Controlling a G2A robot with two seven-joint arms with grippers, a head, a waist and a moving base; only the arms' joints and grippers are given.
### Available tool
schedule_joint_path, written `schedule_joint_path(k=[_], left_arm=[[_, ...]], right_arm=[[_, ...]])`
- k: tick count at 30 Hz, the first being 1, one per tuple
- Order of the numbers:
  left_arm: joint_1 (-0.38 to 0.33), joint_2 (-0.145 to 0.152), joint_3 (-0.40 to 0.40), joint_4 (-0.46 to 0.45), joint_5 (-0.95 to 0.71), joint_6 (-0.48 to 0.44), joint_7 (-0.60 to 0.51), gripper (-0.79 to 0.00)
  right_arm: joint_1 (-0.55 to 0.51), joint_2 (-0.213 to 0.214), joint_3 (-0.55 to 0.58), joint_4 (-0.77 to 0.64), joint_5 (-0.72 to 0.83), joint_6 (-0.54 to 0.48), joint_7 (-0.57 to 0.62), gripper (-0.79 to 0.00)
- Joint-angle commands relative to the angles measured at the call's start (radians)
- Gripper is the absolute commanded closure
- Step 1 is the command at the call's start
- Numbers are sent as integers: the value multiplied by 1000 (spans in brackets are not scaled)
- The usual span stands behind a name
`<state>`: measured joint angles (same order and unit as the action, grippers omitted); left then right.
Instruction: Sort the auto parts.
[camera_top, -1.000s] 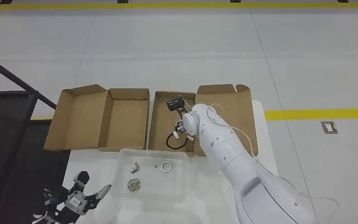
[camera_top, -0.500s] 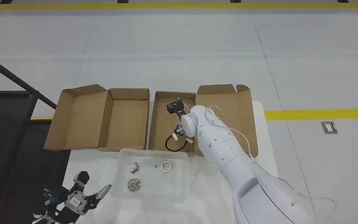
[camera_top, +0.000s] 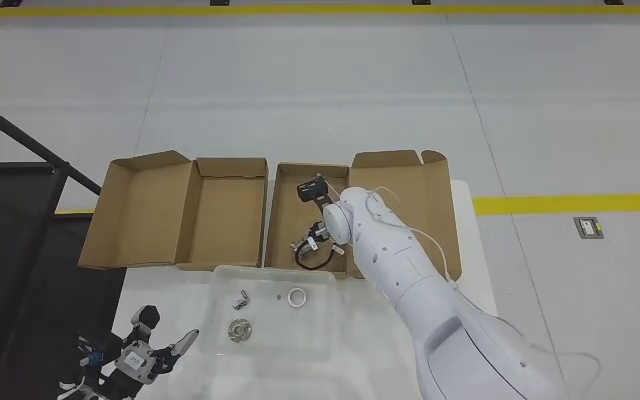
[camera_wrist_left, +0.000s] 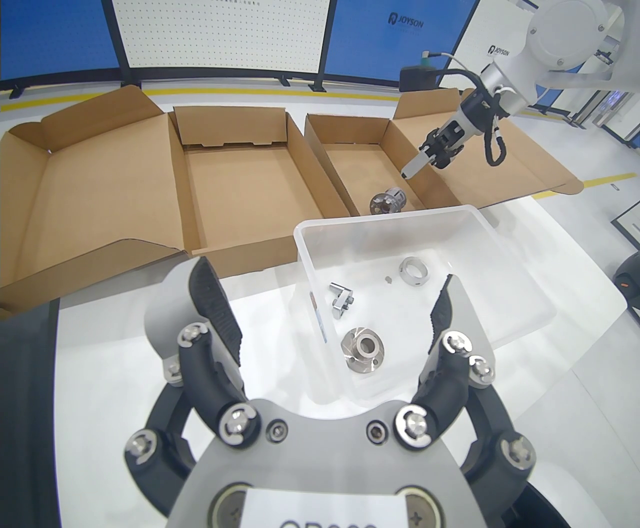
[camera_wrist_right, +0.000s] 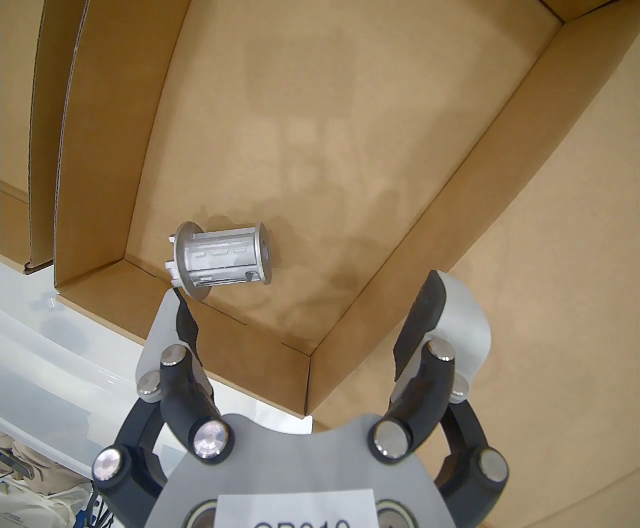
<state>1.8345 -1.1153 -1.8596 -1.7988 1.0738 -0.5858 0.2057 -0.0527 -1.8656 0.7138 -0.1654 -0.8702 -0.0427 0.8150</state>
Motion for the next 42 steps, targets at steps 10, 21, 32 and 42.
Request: schedule_joint_path(k=[10, 21, 32, 42], left_arm=[[0, 0, 0, 0, 0, 0, 0, -785], [0, 0, 0, 0, 0, 0, 0, -785], [0, 0, 0, 0, 0, 0, 0, -785], [0, 0, 0, 0, 0, 0, 0, -785]], right_arm=[[-17, -10, -35, -68, -84, -77, -87, -785], [-121, 4, -90, -236, -248, -102, -233, -785], [-285, 110, -25, -614, -425, -70, -202, -785], [-516, 220, 68, -1062, -662, -272, -39, -785]])
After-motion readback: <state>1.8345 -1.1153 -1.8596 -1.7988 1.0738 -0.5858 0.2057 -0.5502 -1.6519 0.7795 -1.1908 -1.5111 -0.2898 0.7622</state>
